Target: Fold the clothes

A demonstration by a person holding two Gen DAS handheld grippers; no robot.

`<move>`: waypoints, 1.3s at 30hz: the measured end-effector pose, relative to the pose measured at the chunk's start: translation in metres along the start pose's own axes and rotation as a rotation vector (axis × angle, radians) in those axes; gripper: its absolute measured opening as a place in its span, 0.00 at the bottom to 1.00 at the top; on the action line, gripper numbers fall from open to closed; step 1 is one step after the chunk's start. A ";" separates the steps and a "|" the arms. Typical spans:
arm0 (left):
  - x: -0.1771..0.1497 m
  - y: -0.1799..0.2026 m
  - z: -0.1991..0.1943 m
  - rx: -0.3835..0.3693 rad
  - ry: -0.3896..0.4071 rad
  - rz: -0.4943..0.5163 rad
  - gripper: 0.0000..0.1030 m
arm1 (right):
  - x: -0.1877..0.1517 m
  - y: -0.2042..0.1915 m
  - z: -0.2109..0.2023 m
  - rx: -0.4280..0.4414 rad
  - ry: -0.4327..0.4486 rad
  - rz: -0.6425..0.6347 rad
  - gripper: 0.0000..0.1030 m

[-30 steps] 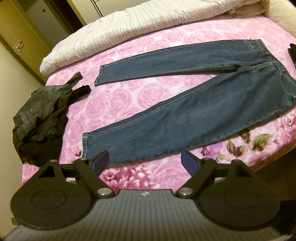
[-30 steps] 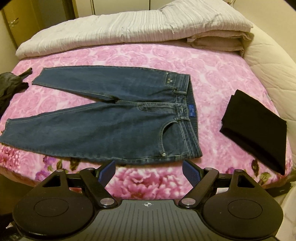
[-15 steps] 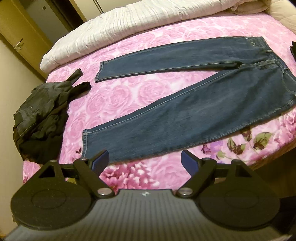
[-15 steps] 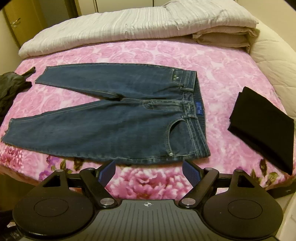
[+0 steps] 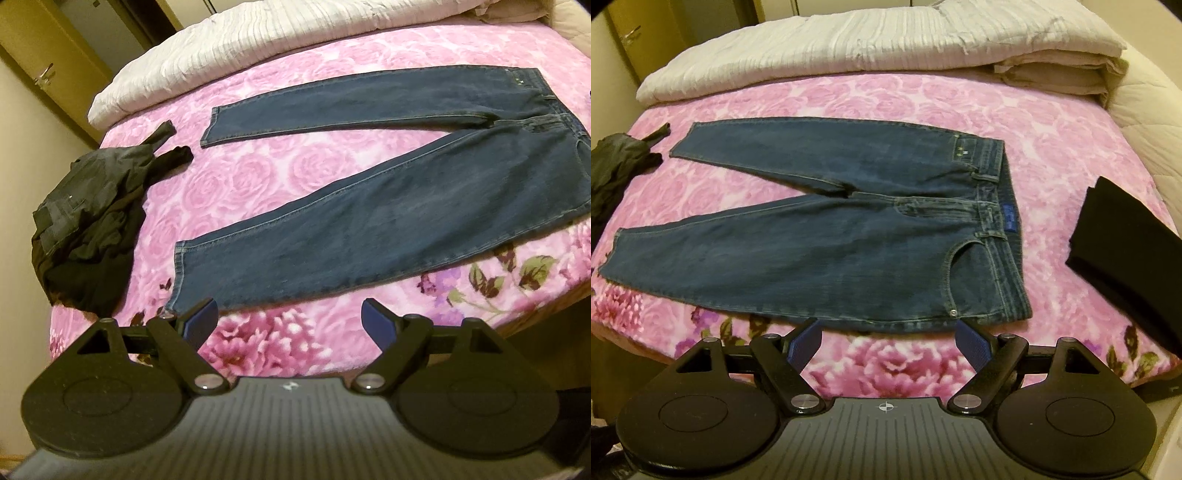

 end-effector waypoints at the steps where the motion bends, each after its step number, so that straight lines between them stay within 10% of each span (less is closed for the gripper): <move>1: -0.001 -0.002 0.001 0.001 -0.003 -0.003 0.80 | 0.001 -0.003 0.001 0.002 -0.001 -0.005 0.80; 8: -0.013 -0.014 0.007 0.026 -0.012 -0.007 0.80 | 0.007 -0.025 0.012 0.019 -0.006 -0.057 0.80; 21: -0.030 -0.054 0.111 0.226 0.061 0.470 0.80 | 0.015 -0.078 0.048 -0.185 0.142 -0.394 0.80; 35: -0.031 -0.069 0.266 0.394 0.160 0.956 0.66 | -0.009 -0.062 0.131 -0.394 -0.006 -0.523 0.80; 39: -0.026 -0.081 0.272 0.429 0.134 0.953 0.18 | -0.022 -0.045 0.146 -0.419 -0.013 -0.581 0.80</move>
Point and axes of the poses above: each gripper's, at about its wrist camera, not at the fingertips, and z roughly the way its jaws point, y to its right, x to its top, the point moved 6 cm from there along z, roughly the way its jaws point, and after that the axes turned 13 degrees about -y, right-handed, at the moved point
